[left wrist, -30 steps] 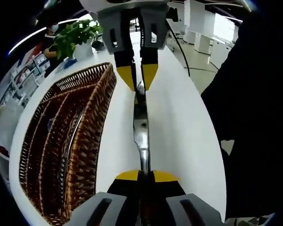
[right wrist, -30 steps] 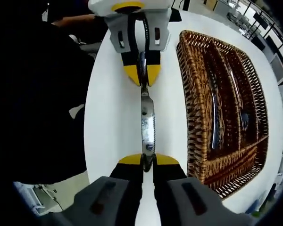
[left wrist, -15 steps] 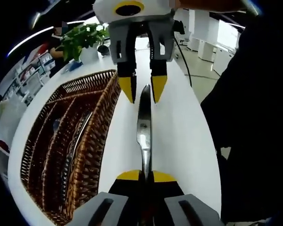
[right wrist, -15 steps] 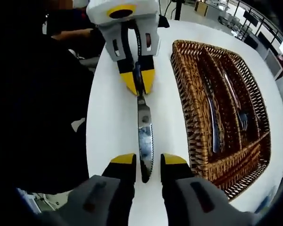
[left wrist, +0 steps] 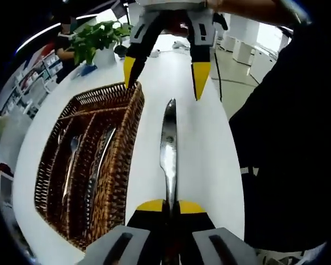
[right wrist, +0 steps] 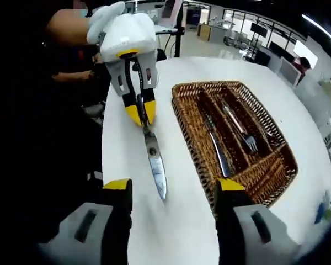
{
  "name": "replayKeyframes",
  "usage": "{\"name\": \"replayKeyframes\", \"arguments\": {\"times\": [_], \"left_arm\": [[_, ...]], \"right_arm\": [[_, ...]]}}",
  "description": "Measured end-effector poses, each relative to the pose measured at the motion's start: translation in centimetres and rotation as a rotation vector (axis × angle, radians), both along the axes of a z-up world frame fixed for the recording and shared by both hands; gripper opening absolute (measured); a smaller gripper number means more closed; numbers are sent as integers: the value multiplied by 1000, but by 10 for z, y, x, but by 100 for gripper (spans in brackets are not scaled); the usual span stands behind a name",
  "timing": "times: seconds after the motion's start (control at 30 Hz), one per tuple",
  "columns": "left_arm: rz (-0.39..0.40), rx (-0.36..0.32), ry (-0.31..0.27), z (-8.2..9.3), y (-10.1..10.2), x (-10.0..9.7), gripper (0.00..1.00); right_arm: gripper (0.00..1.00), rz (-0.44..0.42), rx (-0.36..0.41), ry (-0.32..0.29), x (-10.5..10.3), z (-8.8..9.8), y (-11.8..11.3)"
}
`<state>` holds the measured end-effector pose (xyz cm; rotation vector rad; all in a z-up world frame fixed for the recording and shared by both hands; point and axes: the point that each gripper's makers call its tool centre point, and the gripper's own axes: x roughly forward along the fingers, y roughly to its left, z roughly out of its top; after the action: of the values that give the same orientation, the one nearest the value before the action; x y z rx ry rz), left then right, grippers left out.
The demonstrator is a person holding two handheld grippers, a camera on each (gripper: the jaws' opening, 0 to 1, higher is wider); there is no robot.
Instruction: Arrange the knives, forks, and spoons in their matching storage slots by inserting each utensil handle-first until every utensil is classified and aligned in the correct compartment
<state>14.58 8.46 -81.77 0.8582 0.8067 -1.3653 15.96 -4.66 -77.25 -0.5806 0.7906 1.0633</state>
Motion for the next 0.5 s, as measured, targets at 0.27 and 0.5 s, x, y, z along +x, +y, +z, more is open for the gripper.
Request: {"name": "replayKeyframes", "arguments": {"times": [0.27, 0.5], "left_arm": [[1, 57, -39, 29, 3, 18, 4], [-35, 89, -66, 66, -3, 24, 4]], "right_arm": [[99, -313, 193, -54, 18, 53, -54], [99, -380, 199, -109, 14, 74, -83]]}}
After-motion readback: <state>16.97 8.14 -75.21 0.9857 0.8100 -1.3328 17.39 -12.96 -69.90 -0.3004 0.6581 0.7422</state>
